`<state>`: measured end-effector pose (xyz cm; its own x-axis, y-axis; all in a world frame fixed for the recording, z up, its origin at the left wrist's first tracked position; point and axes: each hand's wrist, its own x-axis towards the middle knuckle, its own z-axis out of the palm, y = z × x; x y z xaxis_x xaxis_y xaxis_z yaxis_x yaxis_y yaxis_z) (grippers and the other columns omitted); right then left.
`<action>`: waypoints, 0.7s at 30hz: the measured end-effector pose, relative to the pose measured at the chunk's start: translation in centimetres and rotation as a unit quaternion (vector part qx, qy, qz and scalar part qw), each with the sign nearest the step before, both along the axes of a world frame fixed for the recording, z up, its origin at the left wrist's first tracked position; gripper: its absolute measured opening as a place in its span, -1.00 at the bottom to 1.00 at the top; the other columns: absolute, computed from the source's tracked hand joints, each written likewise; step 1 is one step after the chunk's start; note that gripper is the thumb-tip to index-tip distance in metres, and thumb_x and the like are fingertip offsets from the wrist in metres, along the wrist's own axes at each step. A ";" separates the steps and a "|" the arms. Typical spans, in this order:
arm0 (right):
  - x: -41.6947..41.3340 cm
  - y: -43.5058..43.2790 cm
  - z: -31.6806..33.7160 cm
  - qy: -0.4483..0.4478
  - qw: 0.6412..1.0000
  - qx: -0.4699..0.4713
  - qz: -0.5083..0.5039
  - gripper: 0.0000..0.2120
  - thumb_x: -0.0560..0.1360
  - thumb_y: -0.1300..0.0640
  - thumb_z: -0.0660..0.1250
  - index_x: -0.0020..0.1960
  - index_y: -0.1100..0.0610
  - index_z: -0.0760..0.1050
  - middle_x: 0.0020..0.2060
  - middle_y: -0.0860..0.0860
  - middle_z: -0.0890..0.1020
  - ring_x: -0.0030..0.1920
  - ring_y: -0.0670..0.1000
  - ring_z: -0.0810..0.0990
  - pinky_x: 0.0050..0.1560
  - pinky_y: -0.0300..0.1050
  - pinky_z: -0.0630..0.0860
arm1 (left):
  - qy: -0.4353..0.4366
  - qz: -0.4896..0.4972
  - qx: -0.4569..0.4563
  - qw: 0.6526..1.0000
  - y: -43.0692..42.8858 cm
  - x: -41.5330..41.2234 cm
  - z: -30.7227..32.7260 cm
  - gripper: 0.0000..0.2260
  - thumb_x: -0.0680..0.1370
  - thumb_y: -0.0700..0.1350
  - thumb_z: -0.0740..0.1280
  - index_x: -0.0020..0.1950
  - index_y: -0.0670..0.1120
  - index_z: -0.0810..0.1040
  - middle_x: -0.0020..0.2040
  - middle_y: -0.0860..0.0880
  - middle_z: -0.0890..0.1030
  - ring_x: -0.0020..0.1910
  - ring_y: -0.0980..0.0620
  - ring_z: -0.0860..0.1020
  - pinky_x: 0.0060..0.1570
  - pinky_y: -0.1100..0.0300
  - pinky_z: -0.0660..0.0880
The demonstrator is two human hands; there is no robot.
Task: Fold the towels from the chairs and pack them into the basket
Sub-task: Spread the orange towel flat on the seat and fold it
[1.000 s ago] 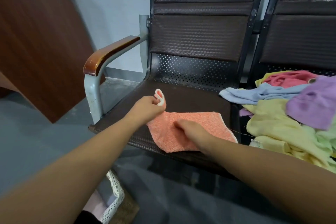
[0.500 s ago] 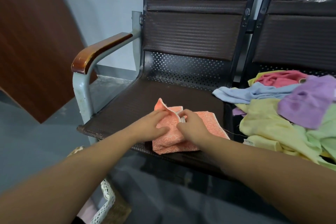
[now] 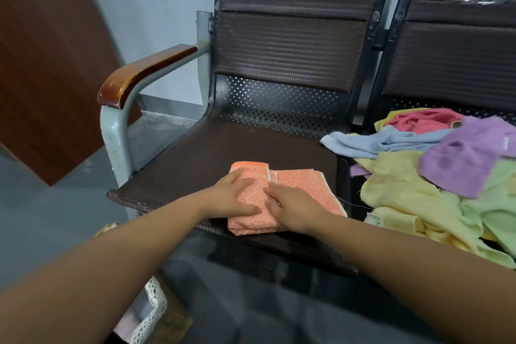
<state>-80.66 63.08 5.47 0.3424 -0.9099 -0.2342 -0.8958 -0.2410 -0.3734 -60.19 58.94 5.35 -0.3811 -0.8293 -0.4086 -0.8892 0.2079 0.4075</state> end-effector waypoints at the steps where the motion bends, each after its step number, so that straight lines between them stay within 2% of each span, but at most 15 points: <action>1: -0.1 0.0 0.2 0.006 1.000 -0.003 -0.008 -0.48 0.68 -0.14 0.04 0.59 0.01 0.21 0.60 0.01 0.16 0.59 0.02 0.13 0.57 0.12 0.02 | 0.007 0.026 -0.017 0.999 0.1 -0.2 0.1 -0.17 0.47 0.31 0.37 0.62 0.08 0.10 0.62 0.03 -0.12 0.60 -0.04 -0.05 0.55 0.04 0.06; 3: -0.5 0.1 0.4 0.022 1.000 0.014 -0.017 -0.42 0.64 -0.26 0.03 0.59 -0.07 0.18 0.61 -0.03 0.12 0.60 0.02 0.06 0.56 0.26 -0.11 | 0.023 0.100 -0.054 0.993 0.3 -0.5 0.6 -0.27 0.51 0.24 0.37 0.58 0.00 0.20 0.53 -0.10 0.09 0.51 -0.13 0.20 0.47 0.01 0.25; 5: -1.0 0.3 0.0 0.033 0.998 0.047 -0.009 -0.38 0.62 -0.33 0.00 0.62 -0.13 0.07 0.63 -0.06 0.02 0.62 0.01 -0.05 0.55 0.26 -0.20 | 0.056 0.189 -0.042 0.979 0.2 -0.7 1.2 -0.42 0.54 0.14 0.35 0.47 -0.07 0.28 0.38 -0.13 0.33 0.28 -0.13 0.45 0.26 0.00 0.47; 6: -1.1 0.4 -0.2 0.029 0.998 0.061 -0.006 -0.37 0.62 -0.34 -0.03 0.62 -0.15 0.01 0.63 -0.06 -0.02 0.62 0.00 -0.10 0.55 0.25 -0.23 | 0.086 0.228 -0.016 0.970 0.2 -0.8 1.4 -0.51 0.56 0.08 0.34 0.39 -0.10 0.32 0.28 -0.11 0.43 0.18 -0.10 0.51 0.12 0.02 0.55; 7: -1.1 0.5 -0.5 0.024 0.997 0.070 -0.007 -0.37 0.62 -0.34 -0.05 0.63 -0.15 -0.03 0.63 -0.07 -0.06 0.62 -0.01 -0.13 0.56 0.23 -0.25 | 0.117 0.259 0.013 0.959 0.1 -0.8 1.5 -0.59 0.57 0.03 0.34 0.33 -0.11 0.34 0.20 -0.08 0.48 0.11 -0.06 0.53 -0.03 0.06 0.58; 9: -0.7 0.7 -0.8 0.015 0.997 0.069 -0.013 -0.38 0.63 -0.33 -0.09 0.63 -0.14 -0.06 0.63 -0.06 -0.09 0.62 0.00 -0.16 0.55 0.22 -0.27 | 0.166 0.308 0.065 0.935 0.0 -0.7 1.6 -0.66 0.56 -0.01 0.37 0.23 -0.17 0.42 0.09 -0.06 0.54 -0.01 0.00 0.54 -0.25 0.16 0.52; 11: 0.1 0.8 -0.8 0.005 0.998 0.067 -0.019 -0.39 0.64 -0.31 -0.10 0.63 -0.13 -0.07 0.63 -0.04 -0.09 0.62 0.01 -0.17 0.55 0.21 -0.29 | 0.208 0.353 0.110 0.906 -0.2 -0.3 1.6 -0.63 0.52 -0.04 0.42 0.23 -0.21 0.50 0.02 -0.10 0.61 -0.14 0.00 0.56 -0.35 0.18 0.44; 14: 2.1 0.6 -0.8 -0.023 0.997 0.075 -0.027 -0.39 0.65 -0.29 -0.08 0.63 -0.11 -0.05 0.63 -0.03 -0.07 0.62 0.01 -0.16 0.55 0.20 -0.29 | 0.259 0.404 0.116 0.869 0.0 0.8 3.0 -0.66 0.49 -0.14 0.44 0.20 -0.25 0.52 -0.11 -0.13 0.60 -0.26 0.00 0.50 -0.40 0.17 0.37; 18: 6.0 -0.3 -0.1 -0.072 0.991 0.102 -0.049 -0.43 0.66 -0.20 0.01 0.62 -0.07 0.06 0.62 -0.02 0.06 0.62 0.06 -0.04 0.56 0.20 -0.21 | 0.301 0.434 0.084 0.845 0.4 2.1 4.5 -0.73 0.49 -0.20 0.44 0.14 -0.29 0.54 -0.04 -0.17 0.61 -0.13 -0.09 0.58 -0.20 0.06 0.50; 20: 6.7 -0.6 0.7 -0.175 0.967 0.150 -0.104 -0.52 0.66 -0.11 0.08 0.55 0.01 0.28 0.53 0.03 0.33 0.55 0.11 0.21 0.56 0.12 0.03 | 0.306 0.435 0.062 0.845 0.5 2.0 5.1 -0.76 0.48 -0.19 0.45 0.08 -0.28 0.57 -0.08 -0.16 0.62 -0.15 -0.10 0.61 -0.17 0.02 0.56; 21: 6.6 -0.6 1.1 -0.271 0.932 0.192 -0.148 -0.56 0.66 -0.10 0.10 0.45 0.07 0.42 0.41 0.06 0.48 0.45 0.10 0.38 0.50 0.06 0.21 | 0.313 0.433 0.053 0.844 0.5 1.6 5.4 -0.77 0.48 -0.19 0.45 0.06 -0.28 0.58 -0.13 -0.16 0.62 -0.19 -0.09 0.60 -0.22 0.05 0.54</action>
